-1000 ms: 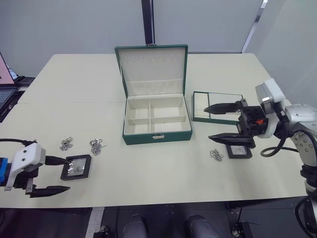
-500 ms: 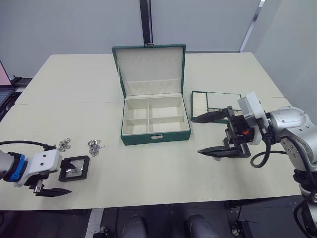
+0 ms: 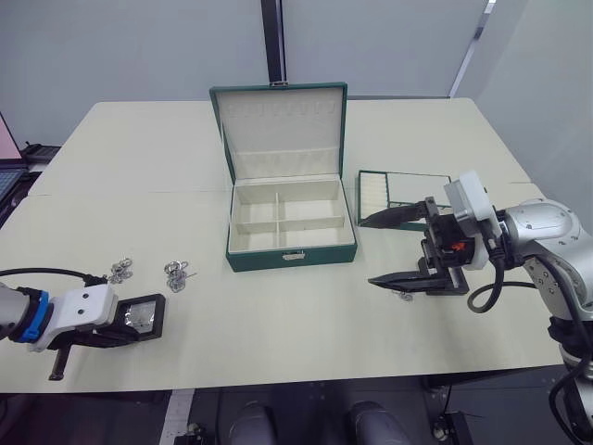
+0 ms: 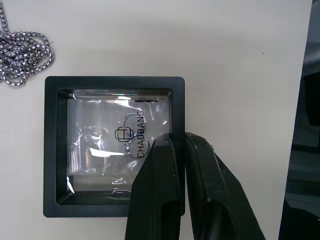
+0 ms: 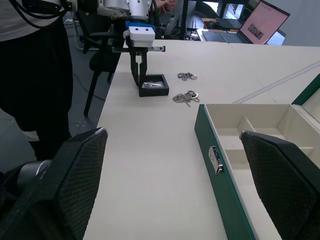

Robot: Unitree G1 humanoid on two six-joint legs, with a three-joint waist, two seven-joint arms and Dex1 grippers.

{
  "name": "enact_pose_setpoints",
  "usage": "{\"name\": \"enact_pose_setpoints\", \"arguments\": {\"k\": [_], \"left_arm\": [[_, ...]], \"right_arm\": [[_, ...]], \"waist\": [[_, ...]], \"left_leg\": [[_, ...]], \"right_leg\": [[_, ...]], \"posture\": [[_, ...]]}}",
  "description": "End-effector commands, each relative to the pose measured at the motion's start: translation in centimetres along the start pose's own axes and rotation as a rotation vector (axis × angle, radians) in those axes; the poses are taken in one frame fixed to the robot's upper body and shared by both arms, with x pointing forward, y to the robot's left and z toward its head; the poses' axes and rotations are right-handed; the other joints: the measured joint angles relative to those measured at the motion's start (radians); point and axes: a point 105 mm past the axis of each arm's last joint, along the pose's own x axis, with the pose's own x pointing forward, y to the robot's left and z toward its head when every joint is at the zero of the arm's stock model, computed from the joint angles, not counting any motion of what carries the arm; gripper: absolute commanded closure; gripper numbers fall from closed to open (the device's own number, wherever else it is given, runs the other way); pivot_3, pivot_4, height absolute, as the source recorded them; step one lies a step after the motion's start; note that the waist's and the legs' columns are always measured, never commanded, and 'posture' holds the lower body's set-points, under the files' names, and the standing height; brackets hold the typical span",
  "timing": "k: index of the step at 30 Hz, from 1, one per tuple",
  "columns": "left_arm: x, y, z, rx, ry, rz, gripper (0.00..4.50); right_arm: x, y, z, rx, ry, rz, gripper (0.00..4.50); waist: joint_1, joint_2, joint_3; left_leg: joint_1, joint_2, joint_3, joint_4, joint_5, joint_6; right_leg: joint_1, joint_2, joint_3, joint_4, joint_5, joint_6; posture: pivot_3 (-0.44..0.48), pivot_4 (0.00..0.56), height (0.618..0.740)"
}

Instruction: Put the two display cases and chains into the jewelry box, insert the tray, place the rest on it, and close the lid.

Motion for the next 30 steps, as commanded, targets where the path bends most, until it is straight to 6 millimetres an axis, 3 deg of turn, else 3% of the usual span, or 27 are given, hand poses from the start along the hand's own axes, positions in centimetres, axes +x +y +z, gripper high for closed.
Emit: {"name": "enact_pose_setpoints", "arguments": {"k": [1, 8, 15, 19, 24, 27, 30], "left_arm": [[-0.4, 0.2, -0.2, -0.005, 0.023, 0.003, 4.49], [-1.2, 0.5, 1.1, 0.000, -0.008, -0.006, 4.49], [-5.2, 2.6, 6.6, 0.003, -0.058, 0.037, 4.49], [-6.4, 4.6, 11.1, 0.080, -0.113, 0.106, 4.49], [-5.3, 6.2, 15.7, 0.124, -0.176, 0.100, 4.49], [-3.6, 7.5, 18.7, 0.176, -0.217, 0.071, 4.49], [-1.9, 8.9, 20.4, 0.213, -0.208, 0.076, 4.49]], "right_arm": [[0.1, 0.3, 1.0, -0.036, -0.028, 0.012, 0.00], [0.0, 0.1, 1.3, -0.037, -0.037, 0.010, 0.00], [-1.2, -1.1, 1.6, -0.034, -0.023, -0.047, 0.00], [-2.5, -2.6, 1.3, -0.011, -0.026, -0.132, 0.00], [-4.7, -4.3, 0.6, 0.023, 0.014, -0.250, 0.00], [-6.1, -5.0, 0.2, 0.032, 0.044, -0.323, 0.00], [-6.9, -5.3, -0.2, 0.034, 0.060, -0.371, 0.00]], "waist": [[0.000, 0.000, 0.000], [0.000, 0.000, 0.000], [0.001, -0.003, 0.000], [0.011, -0.003, 0.000], [0.013, -0.002, 0.001], [0.013, -0.002, 0.001], [0.014, -0.002, 0.001]], "left_leg": [[0.000, 0.000, 0.000, 0.000, 0.000, 0.000], [0.000, 0.000, 0.000, 0.000, 0.000, 0.000], [0.000, 0.000, 0.000, 0.000, 0.000, 0.000], [0.000, 0.000, -0.001, 0.000, 0.000, 0.000], [0.000, -0.001, -0.001, 0.001, 0.002, -0.003], [0.000, -0.001, -0.002, 0.002, 0.002, -0.003], [0.000, -0.001, -0.002, 0.007, 0.002, -0.004]], "right_leg": [[0.000, 0.000, 0.000, 0.000, 0.000, 0.000], [0.000, 0.000, 0.000, 0.000, 0.000, 0.000], [0.000, 0.000, 0.000, 0.000, 0.000, 0.000], [0.001, 0.000, 0.000, 0.000, 0.000, 0.000], [0.004, 0.000, 0.000, -0.001, 0.000, 0.000], [0.005, 0.001, 0.000, -0.001, 0.000, 0.000], [0.006, 0.001, 0.000, -0.001, 0.000, 0.000]], "posture": [[0.000, 0.150, 0.740], [0.000, 0.150, 0.740], [0.000, 0.150, 0.740], [0.000, 0.150, 0.740], [0.000, 0.150, 0.740], [0.000, 0.150, 0.740], [0.000, 0.150, 0.740]]}}
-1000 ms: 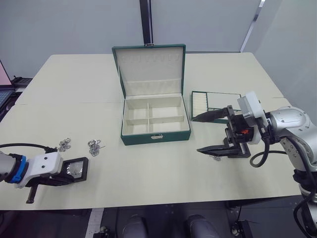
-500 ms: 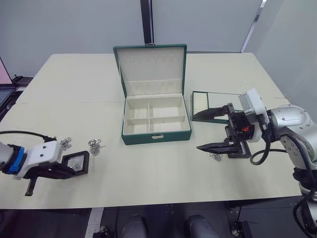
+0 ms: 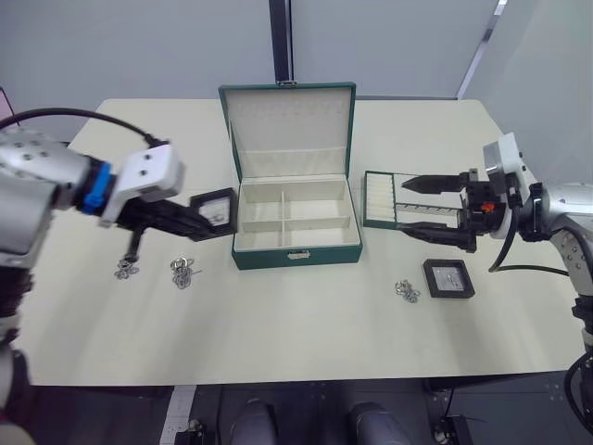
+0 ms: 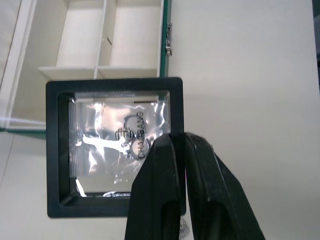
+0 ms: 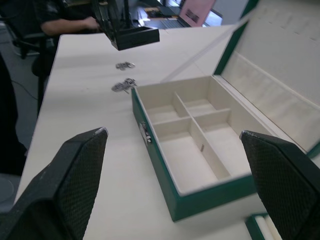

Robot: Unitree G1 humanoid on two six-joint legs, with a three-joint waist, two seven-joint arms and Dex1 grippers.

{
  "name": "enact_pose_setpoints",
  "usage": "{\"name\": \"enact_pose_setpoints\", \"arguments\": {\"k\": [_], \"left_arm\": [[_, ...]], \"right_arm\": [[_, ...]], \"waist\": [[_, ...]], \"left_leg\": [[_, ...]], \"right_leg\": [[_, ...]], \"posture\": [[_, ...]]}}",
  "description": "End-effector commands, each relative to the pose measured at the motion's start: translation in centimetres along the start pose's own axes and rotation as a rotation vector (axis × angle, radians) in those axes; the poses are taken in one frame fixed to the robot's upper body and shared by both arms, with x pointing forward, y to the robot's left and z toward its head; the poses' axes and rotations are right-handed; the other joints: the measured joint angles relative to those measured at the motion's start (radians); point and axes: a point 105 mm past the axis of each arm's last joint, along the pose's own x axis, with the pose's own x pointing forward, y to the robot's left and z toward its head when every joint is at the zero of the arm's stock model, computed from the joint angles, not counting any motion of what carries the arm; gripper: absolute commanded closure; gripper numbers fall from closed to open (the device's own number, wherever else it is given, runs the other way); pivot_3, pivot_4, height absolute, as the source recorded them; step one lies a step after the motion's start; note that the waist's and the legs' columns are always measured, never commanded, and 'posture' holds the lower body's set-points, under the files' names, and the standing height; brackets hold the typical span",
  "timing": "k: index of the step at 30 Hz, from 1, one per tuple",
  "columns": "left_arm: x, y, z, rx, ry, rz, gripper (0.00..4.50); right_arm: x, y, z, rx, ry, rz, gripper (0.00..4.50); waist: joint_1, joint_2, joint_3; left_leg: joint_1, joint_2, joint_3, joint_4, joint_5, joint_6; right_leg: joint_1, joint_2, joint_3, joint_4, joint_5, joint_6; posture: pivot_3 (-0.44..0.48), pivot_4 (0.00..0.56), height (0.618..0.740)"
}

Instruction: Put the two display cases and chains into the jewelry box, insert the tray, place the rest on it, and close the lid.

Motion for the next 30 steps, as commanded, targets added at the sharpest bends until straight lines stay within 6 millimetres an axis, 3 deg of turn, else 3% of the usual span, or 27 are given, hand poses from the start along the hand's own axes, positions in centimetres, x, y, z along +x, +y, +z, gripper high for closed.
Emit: {"name": "enact_pose_setpoints", "arguments": {"k": [1, 7, 14, 23, 30], "left_arm": [[1.7, 2.4, 1.0, 0.037, 0.040, 0.049, 4.49], [5.7, 5.7, 3.3, 0.087, 0.036, 0.085, 4.49], [9.5, 8.1, 5.2, 0.104, 0.020, 0.127, 4.49], [14.0, 8.8, 5.4, 0.161, 0.020, 0.117, 4.49], [15.7, 8.9, 4.7, 0.199, 0.051, 0.126, 4.49]], "right_arm": [[-1.5, -0.8, 0.6, -0.042, -0.005, -0.088, 0.00], [-2.5, -1.0, -0.2, -0.022, -0.004, -0.176, 0.00], [-3.3, -0.6, -1.0, -0.014, 0.021, -0.232, 0.00], [-4.2, 0.1, -1.5, -0.004, 0.046, -0.284, 0.00], [-4.7, 0.6, -1.6, 0.000, 0.052, -0.313, 0.00]], "waist": [[-0.001, 0.000, 0.000], [-0.005, 0.000, 0.000], [-0.002, 0.000, 0.000], [0.000, 0.000, 0.000], [-0.001, 0.000, 0.001]], "left_leg": [[0.000, 0.000, 0.000, 0.000, 0.000, 0.000], [-0.001, 0.000, 0.000, 0.002, 0.000, 0.000], [-0.001, 0.000, 0.000, 0.001, 0.000, 0.000], [-0.001, 0.000, 0.000, 0.001, 0.000, 0.000], [-0.001, -0.001, 0.000, 0.001, 0.000, 0.000]], "right_leg": [[0.000, 0.000, 0.000, 0.000, 0.000, 0.000], [0.000, 0.000, 0.002, 0.000, 0.000, 0.000], [0.001, 0.001, 0.002, -0.001, 0.000, 0.000], [0.001, 0.001, 0.002, -0.001, 0.000, 0.000], [0.001, 0.001, 0.002, -0.001, 0.000, 0.000]], "posture": [[0.000, 0.150, 0.740], [0.000, 0.150, 0.740], [0.000, 0.150, 0.740], [0.000, 0.150, 0.740], [0.000, 0.150, 0.740]]}}
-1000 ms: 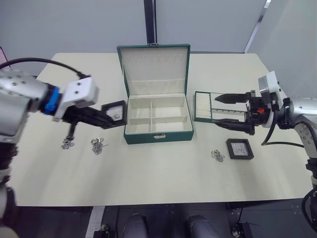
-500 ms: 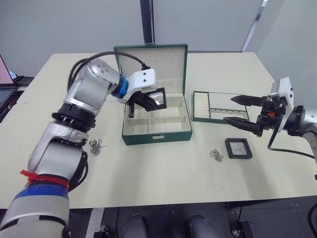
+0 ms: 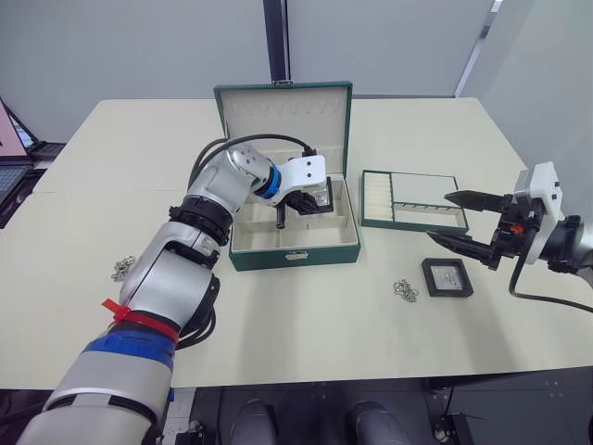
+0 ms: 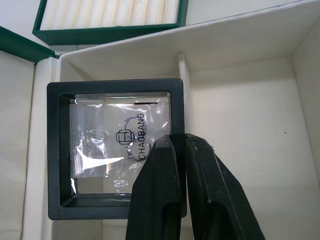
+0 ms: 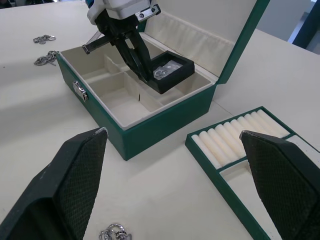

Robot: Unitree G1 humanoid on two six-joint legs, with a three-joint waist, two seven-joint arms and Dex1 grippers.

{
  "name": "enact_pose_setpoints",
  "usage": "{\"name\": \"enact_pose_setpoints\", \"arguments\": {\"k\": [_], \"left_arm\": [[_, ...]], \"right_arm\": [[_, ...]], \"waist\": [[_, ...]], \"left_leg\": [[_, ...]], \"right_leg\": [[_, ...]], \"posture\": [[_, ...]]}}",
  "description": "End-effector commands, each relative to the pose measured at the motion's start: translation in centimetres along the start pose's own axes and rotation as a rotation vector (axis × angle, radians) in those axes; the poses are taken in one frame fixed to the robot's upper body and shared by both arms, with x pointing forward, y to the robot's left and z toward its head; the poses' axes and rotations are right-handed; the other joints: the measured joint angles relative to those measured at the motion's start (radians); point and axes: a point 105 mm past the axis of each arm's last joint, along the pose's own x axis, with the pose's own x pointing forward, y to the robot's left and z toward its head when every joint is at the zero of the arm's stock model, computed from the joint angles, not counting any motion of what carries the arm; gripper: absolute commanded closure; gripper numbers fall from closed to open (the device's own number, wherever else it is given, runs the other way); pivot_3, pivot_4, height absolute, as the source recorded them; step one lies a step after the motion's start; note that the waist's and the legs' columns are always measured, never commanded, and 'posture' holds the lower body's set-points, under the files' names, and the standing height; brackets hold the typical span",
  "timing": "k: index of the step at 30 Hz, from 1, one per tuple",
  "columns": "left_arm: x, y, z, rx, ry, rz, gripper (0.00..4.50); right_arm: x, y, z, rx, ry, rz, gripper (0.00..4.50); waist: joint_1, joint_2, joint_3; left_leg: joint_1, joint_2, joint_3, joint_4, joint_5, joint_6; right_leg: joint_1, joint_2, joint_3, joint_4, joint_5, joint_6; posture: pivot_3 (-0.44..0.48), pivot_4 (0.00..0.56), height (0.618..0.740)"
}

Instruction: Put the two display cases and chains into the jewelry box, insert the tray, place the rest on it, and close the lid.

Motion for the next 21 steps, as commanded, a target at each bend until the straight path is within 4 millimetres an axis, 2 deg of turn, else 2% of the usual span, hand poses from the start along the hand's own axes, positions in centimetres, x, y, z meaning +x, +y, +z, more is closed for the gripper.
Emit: {"name": "enact_pose_setpoints", "arguments": {"k": [1, 18, 21], "left_arm": [[-0.06, 0.77, 0.81, 0.068, 0.009, 0.038, 4.49], [0.64, 0.65, 0.45, 0.056, 0.011, 0.035, 4.49], [0.48, 0.82, 0.60, 0.052, 0.006, 0.040, 3.61]], "right_arm": [[-0.81, 0.22, 1.65, -0.050, -0.034, -0.018, 0.00], [-1.32, 0.69, 1.74, -0.043, -0.022, -0.037, 0.00], [-1.26, 0.71, 1.82, -0.044, -0.023, -0.034, 0.00]], "waist": [[0.001, 0.000, 0.000], [0.002, 0.000, 0.000], [0.002, 0.000, 0.000]], "left_leg": [[0.000, 0.000, 0.000, 0.000, 0.000, 0.000], [0.000, 0.000, -0.001, 0.000, 0.000, 0.000], [0.000, 0.000, -0.001, 0.000, 0.000, 0.000]], "right_leg": [[0.000, 0.000, 0.000, 0.000, 0.000, 0.000], [0.000, 0.000, 0.000, 0.000, 0.000, 0.000], [0.000, 0.000, 0.000, 0.000, 0.000, 0.000]], "posture": [[0.000, 0.150, 0.740], [0.000, 0.150, 0.740], [0.000, 0.150, 0.740]]}}
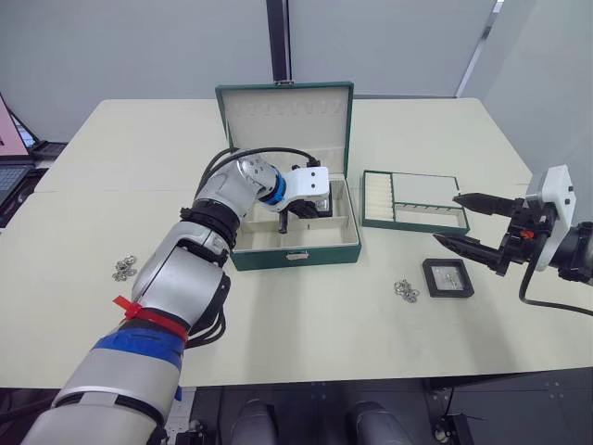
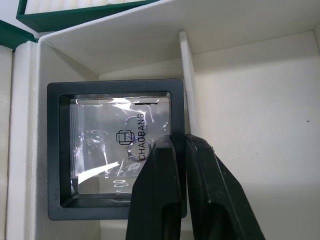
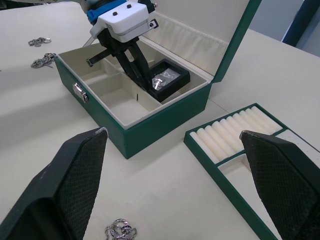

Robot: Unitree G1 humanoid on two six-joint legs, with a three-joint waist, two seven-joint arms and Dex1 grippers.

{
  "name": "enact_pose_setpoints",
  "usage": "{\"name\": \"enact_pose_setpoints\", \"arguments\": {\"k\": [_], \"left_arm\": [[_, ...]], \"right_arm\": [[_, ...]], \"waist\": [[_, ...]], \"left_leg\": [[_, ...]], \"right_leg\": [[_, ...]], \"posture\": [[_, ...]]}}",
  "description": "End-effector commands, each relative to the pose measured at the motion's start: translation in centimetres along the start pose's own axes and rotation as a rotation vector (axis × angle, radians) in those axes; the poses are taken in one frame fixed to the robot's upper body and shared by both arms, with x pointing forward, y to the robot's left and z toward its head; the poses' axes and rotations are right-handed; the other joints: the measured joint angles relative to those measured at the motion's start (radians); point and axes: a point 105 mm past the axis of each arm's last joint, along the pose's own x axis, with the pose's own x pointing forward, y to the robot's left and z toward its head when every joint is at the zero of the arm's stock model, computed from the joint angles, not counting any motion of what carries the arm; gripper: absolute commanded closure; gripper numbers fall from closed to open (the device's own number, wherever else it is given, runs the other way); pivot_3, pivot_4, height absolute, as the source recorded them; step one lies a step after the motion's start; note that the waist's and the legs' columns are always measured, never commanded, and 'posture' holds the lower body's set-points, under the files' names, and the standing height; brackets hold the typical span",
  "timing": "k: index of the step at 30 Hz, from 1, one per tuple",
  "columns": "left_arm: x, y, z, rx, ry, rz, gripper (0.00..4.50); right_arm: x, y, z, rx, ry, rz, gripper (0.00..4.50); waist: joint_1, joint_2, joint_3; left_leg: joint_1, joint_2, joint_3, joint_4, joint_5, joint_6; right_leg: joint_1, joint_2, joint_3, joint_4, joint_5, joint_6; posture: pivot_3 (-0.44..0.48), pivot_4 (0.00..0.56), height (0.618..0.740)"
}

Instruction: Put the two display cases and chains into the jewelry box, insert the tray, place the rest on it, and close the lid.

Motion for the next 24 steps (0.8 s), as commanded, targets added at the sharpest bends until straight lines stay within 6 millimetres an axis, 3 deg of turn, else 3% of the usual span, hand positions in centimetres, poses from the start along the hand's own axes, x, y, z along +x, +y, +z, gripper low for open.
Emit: {"name": "enact_pose_setpoints", "arguments": {"k": [1, 12, 16, 19, 21, 24], "left_arm": [[-0.9, 1.2, 1.3, 0.018, -0.031, 0.036, 3.34], [-2.1, 1.9, 2.6, -0.007, -0.101, 0.042, 0.02], [-3.6, 1.6, 4.1, -0.070, -0.246, -0.016, 0.02], [-6.1, 0.1, 4.6, -0.085, -0.397, -0.114, 0.02], [-8.2, -1.4, 4.0, -0.109, -0.453, -0.160, 0.02], [-11.1, -3.9, 1.3, -0.214, -0.467, -0.125, 0.02]], "right_arm": [[-0.4, 0.0, 1.4, -0.055, -0.021, -0.008, 0.00], [-0.1, -0.1, 1.7, -0.060, -0.026, 0.001, 0.00], [-0.1, -0.2, 1.8, -0.056, -0.028, 0.008, 0.00], [-0.5, -0.3, 1.6, -0.046, -0.025, 0.006, 0.00], [-1.0, -0.6, 1.2, -0.036, -0.018, -0.002, 0.00], [-2.1, -1.6, -0.3, 0.011, 0.000, -0.036, 0.00]], "waist": [[0.000, 0.000, 0.000], [0.000, 0.000, 0.000], [-0.001, 0.000, 0.000], [-0.005, 0.000, 0.000], [-0.011, 0.002, -0.001], [-0.021, 0.003, -0.001]], "left_leg": [[0.000, 0.000, 0.000, 0.000, 0.000, 0.000], [0.000, 0.000, 0.000, 0.000, 0.000, 0.000], [0.000, 0.000, 0.000, 0.000, 0.000, 0.000], [0.000, 0.000, 0.000, 0.000, 0.000, 0.000], [0.000, 0.000, 0.000, 0.000, 0.000, 0.000], [0.001, 0.002, 0.000, -0.001, 0.000, 0.000]], "right_leg": [[0.000, 0.000, 0.000, 0.000, 0.000, 0.000], [0.000, 0.000, 0.000, 0.000, 0.000, 0.000], [0.000, 0.000, 0.000, 0.000, 0.000, 0.000], [0.000, 0.000, 0.000, 0.000, 0.000, 0.000], [0.000, 0.000, 0.000, 0.000, 0.000, 0.000], [0.000, 0.001, 0.001, 0.000, 0.000, 0.000]], "posture": [[0.000, 0.150, 0.740], [0.000, 0.150, 0.740], [0.000, 0.150, 0.740], [0.000, 0.150, 0.740], [0.000, 0.150, 0.740], [0.000, 0.150, 0.740]]}}
